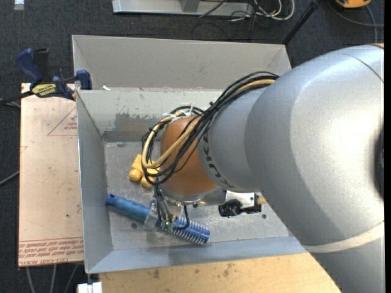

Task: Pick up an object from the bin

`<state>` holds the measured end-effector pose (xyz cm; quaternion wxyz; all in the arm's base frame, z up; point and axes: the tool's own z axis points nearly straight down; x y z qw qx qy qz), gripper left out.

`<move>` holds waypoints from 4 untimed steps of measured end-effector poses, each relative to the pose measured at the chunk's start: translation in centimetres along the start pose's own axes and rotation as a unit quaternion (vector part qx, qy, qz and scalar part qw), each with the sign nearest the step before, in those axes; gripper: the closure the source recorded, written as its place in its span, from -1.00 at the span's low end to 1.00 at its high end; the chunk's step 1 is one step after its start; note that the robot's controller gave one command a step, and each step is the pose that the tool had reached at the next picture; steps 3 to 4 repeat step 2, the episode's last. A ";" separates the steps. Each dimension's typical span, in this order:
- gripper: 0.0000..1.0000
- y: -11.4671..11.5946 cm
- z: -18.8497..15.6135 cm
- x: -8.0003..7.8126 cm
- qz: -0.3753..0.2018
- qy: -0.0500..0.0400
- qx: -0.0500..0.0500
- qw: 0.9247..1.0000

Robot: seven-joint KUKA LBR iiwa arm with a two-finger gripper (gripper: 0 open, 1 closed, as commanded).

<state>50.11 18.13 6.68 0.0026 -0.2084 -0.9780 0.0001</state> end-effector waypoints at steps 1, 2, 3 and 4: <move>1.00 0.1 -7.6 0.0 -0.001 -0.004 -0.003 1.000; 1.00 0.2 -12.2 -0.1 -0.002 -0.004 -0.002 1.000; 1.00 0.2 -12.2 -0.1 -0.002 -0.004 -0.002 1.000; 1.00 0.2 -12.2 -0.1 -0.002 -0.004 -0.002 1.000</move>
Offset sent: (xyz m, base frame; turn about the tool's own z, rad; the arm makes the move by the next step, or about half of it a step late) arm -0.0001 0.0001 0.0724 0.0000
